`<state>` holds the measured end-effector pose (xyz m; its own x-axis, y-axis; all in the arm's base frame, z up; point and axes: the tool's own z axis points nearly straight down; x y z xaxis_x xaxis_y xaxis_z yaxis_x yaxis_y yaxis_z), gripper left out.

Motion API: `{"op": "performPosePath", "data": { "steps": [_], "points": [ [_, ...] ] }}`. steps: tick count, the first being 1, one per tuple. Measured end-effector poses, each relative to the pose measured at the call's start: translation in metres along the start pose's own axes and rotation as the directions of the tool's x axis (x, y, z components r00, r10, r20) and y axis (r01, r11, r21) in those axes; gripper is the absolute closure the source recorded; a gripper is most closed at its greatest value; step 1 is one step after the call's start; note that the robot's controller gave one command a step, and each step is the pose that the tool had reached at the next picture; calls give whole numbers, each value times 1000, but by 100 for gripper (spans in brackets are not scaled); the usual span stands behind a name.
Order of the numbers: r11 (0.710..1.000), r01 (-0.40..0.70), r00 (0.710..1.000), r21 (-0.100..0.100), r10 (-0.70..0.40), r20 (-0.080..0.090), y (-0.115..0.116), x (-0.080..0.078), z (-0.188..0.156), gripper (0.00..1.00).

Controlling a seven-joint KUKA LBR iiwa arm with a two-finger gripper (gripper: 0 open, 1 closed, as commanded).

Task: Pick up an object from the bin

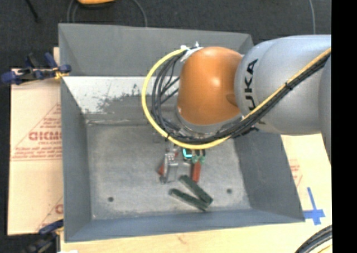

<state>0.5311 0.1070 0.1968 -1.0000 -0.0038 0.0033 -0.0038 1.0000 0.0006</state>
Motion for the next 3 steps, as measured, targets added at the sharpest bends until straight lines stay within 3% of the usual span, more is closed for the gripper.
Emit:
{"op": "performPosePath", "data": {
  "steps": [1, 2, 3],
  "points": [
    [1000, -3, 1000, -1, 3, 6, -1, -2, -3, 0],
    [998, 70, 997, 0, -70, 11, -23, 9, 41, 0],
    [954, 298, 954, 3, -298, 9, -33, -6, 95, 0]
  ]
}}
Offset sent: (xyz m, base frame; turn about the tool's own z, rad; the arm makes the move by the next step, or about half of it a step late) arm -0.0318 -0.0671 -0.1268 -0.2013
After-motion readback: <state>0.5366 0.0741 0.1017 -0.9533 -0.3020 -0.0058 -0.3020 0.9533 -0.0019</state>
